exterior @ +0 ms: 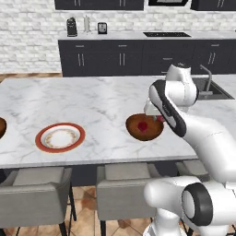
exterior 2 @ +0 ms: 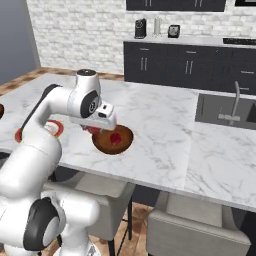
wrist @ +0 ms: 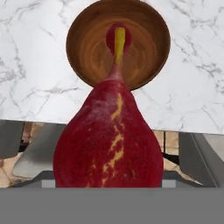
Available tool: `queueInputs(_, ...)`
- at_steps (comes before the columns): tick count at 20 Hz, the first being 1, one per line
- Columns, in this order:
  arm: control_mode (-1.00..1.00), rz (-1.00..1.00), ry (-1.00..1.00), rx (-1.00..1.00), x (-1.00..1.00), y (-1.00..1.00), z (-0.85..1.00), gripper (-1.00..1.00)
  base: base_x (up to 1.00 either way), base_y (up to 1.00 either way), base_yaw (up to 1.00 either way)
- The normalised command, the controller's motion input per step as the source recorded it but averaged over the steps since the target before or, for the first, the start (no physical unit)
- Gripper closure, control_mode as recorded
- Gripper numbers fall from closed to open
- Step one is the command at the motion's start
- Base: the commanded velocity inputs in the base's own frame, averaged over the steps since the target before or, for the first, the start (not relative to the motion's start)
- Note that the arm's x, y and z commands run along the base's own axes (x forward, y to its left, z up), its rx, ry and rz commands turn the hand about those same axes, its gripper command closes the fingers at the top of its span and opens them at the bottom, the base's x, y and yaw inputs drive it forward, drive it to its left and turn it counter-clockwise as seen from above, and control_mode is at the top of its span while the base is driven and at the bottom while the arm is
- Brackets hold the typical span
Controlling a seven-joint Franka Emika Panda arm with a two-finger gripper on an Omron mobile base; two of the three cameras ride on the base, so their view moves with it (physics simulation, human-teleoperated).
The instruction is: Take the fruits from the plate on the dining counter and place two fruits in each bowl.
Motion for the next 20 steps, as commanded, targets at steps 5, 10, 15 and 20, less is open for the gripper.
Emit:
queueInputs(5, -1.0, 0.03, 0.15, -0.06, 1.0, -0.06, -0.4, 1.0, 0.0, 0.0, 0.0)
queueInputs(10, -1.0, 0.03, 0.01, -0.01, 0.69, 0.06, -0.6, 1.0, 0.0, 0.0, 0.0)
queueInputs(15, -1.0, 0.02, -0.02, 0.0, 0.2, 0.03, -0.4, 1.0, 0.0, 0.0, 0.0)
queueInputs(20, -1.0, 0.02, 0.0, 0.0, 0.41, 0.0, -0.63, 1.0, 0.0, 0.0, 0.0)
